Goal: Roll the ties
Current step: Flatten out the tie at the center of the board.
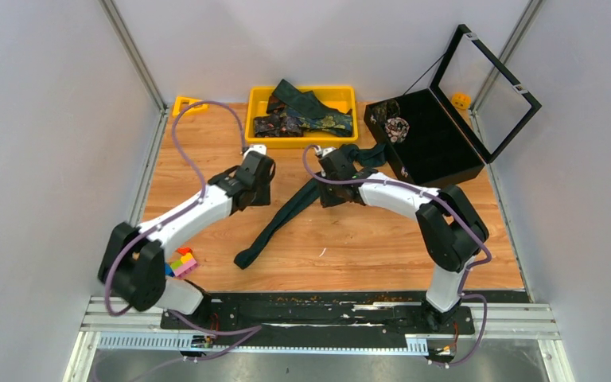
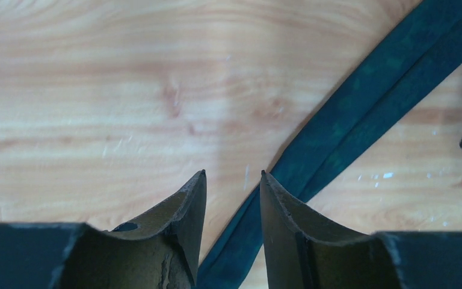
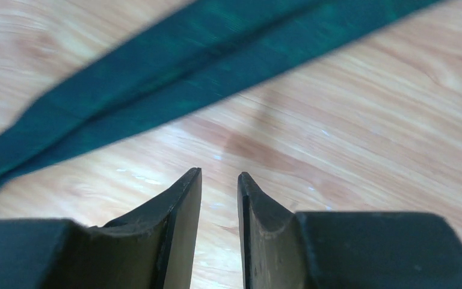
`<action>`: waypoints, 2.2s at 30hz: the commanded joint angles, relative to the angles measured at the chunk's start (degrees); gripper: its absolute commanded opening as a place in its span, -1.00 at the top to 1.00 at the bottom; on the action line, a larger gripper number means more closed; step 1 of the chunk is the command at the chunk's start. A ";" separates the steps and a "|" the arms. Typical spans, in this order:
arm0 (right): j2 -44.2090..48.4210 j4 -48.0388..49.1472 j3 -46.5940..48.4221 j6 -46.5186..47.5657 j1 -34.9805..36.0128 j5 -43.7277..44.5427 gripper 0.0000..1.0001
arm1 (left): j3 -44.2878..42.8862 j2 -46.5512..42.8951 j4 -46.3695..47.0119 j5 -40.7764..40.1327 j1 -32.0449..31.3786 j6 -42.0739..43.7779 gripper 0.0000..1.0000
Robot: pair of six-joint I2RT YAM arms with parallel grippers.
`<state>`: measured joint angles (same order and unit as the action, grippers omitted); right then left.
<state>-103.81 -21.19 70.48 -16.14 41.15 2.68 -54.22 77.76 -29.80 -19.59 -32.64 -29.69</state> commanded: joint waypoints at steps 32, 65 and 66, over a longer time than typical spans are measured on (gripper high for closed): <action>-13.63 5.24 0.99 -0.62 -2.34 -8.12 0.64 | -24.38 39.44 5.74 23.36 0.26 3.09 0.23; -4.77 8.99 -4.47 -0.18 -3.11 -7.43 0.52 | -15.00 30.04 18.94 46.07 0.04 -8.00 0.28; -4.94 8.91 -4.35 -0.17 -3.15 -7.51 0.51 | -14.88 29.78 19.27 46.57 0.04 -8.35 0.28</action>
<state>-108.95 -12.71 66.96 -16.38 38.41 -5.10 -69.97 111.81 -13.02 19.40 -31.42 -34.30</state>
